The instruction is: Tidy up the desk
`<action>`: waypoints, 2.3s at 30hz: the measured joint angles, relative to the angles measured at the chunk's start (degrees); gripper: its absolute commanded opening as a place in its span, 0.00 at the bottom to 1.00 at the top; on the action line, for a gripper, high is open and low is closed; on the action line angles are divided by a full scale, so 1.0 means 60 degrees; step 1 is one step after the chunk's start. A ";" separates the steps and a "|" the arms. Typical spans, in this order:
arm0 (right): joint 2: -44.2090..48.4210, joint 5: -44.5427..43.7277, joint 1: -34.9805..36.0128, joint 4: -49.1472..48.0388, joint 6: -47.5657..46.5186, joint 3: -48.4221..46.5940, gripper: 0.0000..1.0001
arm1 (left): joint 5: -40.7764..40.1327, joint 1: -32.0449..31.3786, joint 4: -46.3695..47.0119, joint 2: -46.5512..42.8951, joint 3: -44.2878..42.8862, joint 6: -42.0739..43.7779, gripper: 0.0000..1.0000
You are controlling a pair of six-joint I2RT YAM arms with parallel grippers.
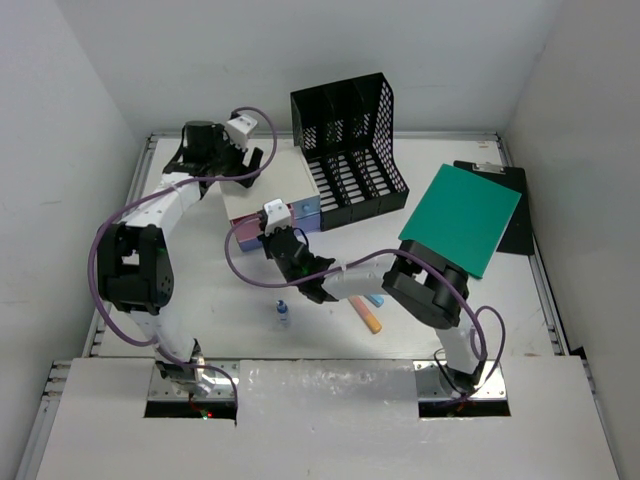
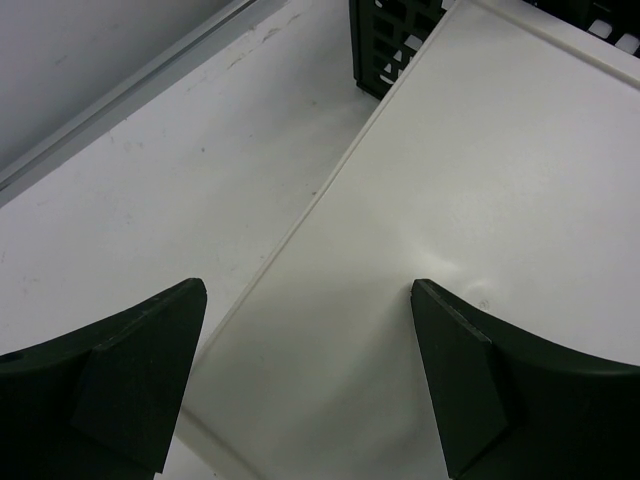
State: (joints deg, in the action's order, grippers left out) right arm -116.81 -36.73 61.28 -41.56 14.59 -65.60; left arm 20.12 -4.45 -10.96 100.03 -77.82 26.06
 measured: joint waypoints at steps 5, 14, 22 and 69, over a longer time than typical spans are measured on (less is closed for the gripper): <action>-0.0459 0.0135 -0.0255 0.0004 -0.0153 -0.0572 0.00 | 0.0066 0.0000 0.0076 -0.0018 0.0066 -0.0018 0.82; -0.0517 0.0324 -0.0375 0.0011 -0.0299 -0.0623 0.48 | 0.0062 0.0000 0.0076 -0.0018 0.0066 -0.0015 0.83; 0.0856 0.0623 -0.0561 0.0776 -0.0135 0.0703 0.59 | 0.0040 0.0000 0.0073 -0.0018 0.0062 -0.0015 0.84; -0.1636 -0.0120 -0.0798 0.0790 0.0812 -0.0736 0.22 | -0.0029 0.0004 -0.0328 0.0087 -0.0226 -0.0069 0.86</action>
State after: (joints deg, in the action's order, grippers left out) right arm -126.63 -37.45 56.49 -36.82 19.46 -70.02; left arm 19.94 -4.43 -12.93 100.55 -79.18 25.65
